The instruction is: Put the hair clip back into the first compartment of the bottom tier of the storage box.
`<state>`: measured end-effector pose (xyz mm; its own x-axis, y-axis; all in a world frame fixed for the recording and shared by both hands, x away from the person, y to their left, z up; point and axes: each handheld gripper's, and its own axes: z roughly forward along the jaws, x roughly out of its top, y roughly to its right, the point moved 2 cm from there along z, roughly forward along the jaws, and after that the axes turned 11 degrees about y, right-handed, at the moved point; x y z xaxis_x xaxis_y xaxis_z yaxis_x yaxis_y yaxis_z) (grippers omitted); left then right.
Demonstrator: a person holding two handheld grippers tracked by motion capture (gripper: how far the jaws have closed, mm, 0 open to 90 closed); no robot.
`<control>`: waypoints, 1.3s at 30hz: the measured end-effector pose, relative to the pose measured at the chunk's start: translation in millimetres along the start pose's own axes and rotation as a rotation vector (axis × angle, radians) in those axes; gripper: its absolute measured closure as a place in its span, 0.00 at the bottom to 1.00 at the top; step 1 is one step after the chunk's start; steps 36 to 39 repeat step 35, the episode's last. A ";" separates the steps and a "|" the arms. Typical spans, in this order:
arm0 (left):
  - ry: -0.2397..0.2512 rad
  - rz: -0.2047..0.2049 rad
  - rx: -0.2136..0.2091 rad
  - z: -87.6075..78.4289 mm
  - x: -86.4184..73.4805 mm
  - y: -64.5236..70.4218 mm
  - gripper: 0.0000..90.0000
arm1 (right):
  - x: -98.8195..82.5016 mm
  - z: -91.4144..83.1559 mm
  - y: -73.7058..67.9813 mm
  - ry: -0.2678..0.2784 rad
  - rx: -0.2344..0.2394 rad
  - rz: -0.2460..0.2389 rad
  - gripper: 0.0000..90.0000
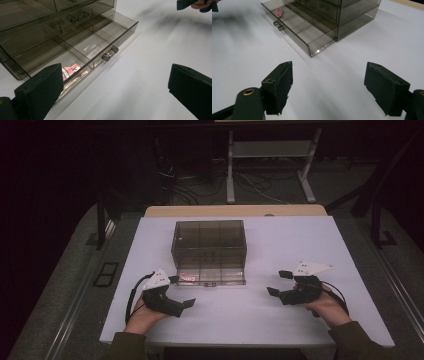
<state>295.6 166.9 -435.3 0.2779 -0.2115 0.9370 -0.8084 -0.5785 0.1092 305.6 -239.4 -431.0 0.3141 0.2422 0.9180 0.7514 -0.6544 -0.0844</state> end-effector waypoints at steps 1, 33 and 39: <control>-0.003 0.003 0.000 -0.1 -0.1 0.0 0.00 | -1.1 -1.4 0.1 0.001 -0.001 0.000 0.24; 0.000 0.006 0.005 -1.6 0.0 0.4 0.00 | -36.8 -47.3 16.7 0.003 -0.100 0.027 0.22; -0.003 0.007 0.005 -1.6 -0.1 0.3 0.00 | -36.3 -47.3 16.4 0.007 -0.098 0.026 0.22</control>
